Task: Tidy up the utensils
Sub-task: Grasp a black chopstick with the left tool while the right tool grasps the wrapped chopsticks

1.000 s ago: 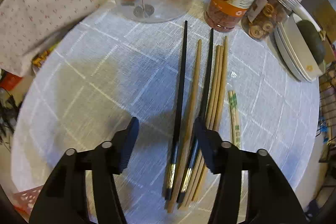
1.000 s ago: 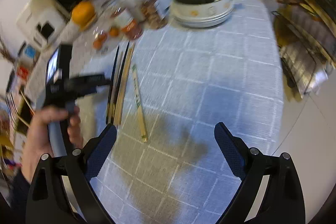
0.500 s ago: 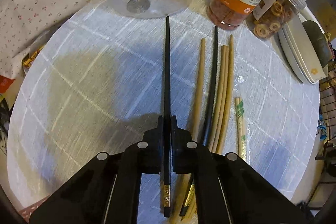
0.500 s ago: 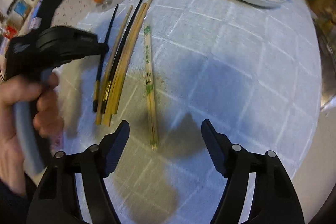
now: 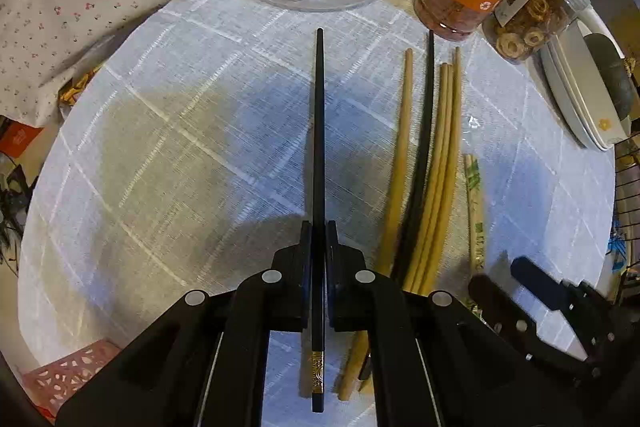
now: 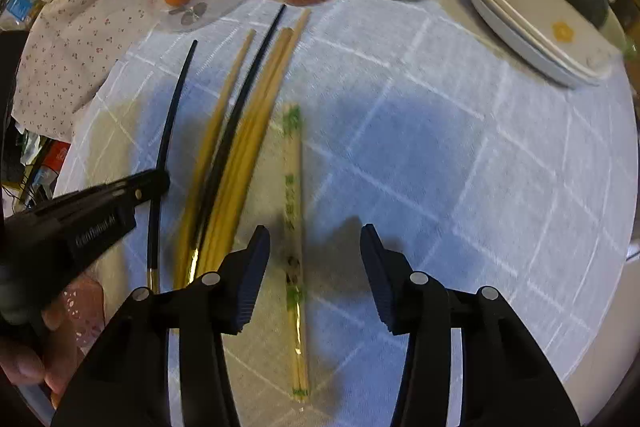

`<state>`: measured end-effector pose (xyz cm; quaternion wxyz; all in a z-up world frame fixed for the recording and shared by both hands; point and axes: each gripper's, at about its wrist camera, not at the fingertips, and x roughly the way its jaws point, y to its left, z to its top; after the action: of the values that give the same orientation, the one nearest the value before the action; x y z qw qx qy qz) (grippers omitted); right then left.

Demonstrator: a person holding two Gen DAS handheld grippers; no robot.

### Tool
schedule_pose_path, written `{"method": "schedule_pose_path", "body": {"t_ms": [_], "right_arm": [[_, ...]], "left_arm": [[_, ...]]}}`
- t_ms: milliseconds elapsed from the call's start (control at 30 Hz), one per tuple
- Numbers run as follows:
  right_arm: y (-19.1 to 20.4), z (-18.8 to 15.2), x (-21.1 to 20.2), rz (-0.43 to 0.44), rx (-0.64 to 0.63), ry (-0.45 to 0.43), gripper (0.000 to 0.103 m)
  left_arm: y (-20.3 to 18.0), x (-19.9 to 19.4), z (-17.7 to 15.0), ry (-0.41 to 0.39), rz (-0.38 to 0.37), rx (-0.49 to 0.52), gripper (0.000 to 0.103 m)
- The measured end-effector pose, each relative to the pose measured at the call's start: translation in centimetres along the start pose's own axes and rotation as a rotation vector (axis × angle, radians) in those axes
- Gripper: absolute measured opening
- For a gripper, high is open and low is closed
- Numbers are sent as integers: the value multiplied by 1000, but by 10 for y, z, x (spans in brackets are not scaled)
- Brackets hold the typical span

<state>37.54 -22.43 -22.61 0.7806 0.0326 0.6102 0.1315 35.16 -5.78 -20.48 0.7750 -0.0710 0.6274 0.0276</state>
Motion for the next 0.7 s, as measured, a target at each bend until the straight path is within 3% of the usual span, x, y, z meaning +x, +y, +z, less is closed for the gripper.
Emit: {"method": "schedule_pose_path", "body": {"t_ms": [167,333,467,700], "right_arm": [[7,0,8,-40,-27,-2,41],[12,-1,9,-64,-21,-9,11],[9,-5,5,-33,-15,-13,6],[-1,-17,-27,-4,-3,-57,6]], "left_arm": [[2,-1,2,-5,-2,-13,5],[-4,-9,-1,-18,8,-5,5],[-7,-16,-6,-31,8,5,5],[-8,-31,-16,-43,-6,7,5]]}}
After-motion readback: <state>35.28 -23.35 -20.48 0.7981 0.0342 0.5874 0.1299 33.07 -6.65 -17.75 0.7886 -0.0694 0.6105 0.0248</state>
